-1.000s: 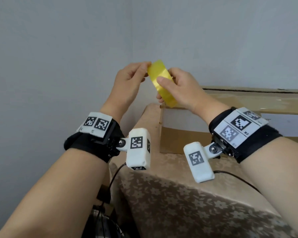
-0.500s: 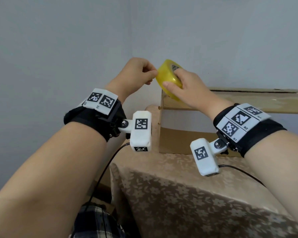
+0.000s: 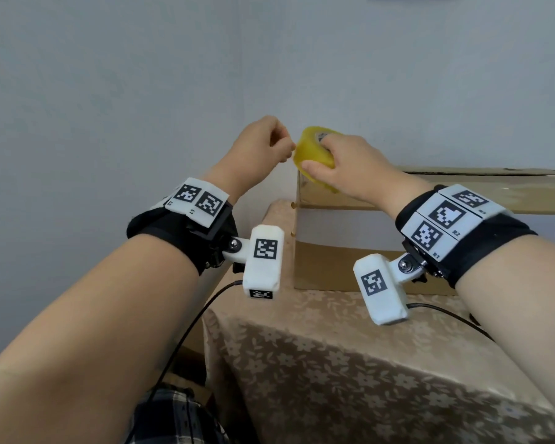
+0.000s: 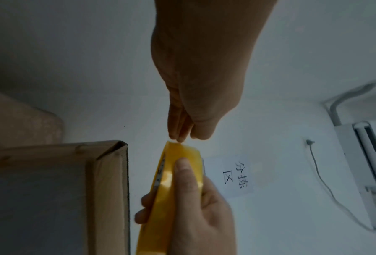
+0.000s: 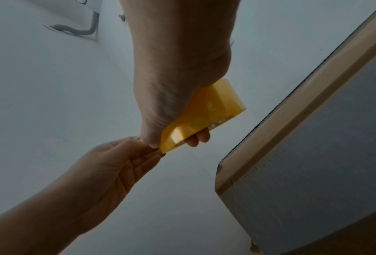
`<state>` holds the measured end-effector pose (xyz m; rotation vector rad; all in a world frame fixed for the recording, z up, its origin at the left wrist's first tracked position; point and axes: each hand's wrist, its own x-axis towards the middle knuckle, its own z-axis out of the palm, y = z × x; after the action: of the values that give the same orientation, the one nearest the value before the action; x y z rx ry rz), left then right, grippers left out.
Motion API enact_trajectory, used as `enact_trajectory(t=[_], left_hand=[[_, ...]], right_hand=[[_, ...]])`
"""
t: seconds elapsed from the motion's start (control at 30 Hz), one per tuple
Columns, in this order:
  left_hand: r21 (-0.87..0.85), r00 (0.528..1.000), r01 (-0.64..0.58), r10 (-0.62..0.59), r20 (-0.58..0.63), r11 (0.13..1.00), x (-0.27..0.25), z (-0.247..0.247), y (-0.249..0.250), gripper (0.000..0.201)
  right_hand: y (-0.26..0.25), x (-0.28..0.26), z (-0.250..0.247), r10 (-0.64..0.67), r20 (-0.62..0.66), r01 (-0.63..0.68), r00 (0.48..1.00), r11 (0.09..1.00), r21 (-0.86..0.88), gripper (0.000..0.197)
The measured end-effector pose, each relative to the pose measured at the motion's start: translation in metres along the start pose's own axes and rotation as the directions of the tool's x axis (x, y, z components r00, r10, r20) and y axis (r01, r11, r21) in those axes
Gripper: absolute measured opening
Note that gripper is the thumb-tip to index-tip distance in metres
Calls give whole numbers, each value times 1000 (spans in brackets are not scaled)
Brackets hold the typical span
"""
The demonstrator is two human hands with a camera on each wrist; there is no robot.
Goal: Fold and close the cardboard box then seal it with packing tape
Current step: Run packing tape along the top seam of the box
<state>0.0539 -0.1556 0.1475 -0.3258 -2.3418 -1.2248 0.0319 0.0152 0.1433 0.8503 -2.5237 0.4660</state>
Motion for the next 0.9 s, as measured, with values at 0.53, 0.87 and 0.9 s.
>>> enact_trajectory(t=[0.53, 0.87, 0.9], left_hand=[[-5, 992, 71, -70, 101, 997, 13, 10, 2, 21], [-168, 995, 101, -101, 8, 981, 17, 21, 12, 11], [-239, 991, 130, -125, 37, 962, 18, 19, 13, 3]], right_hand=[[8, -3, -15, 20, -23, -20, 1000, 1000, -18, 47], [9, 9, -31, 154, -13, -154, 988, 972, -177, 57], [9, 9, -32, 155, -15, -155, 988, 970, -185, 57]])
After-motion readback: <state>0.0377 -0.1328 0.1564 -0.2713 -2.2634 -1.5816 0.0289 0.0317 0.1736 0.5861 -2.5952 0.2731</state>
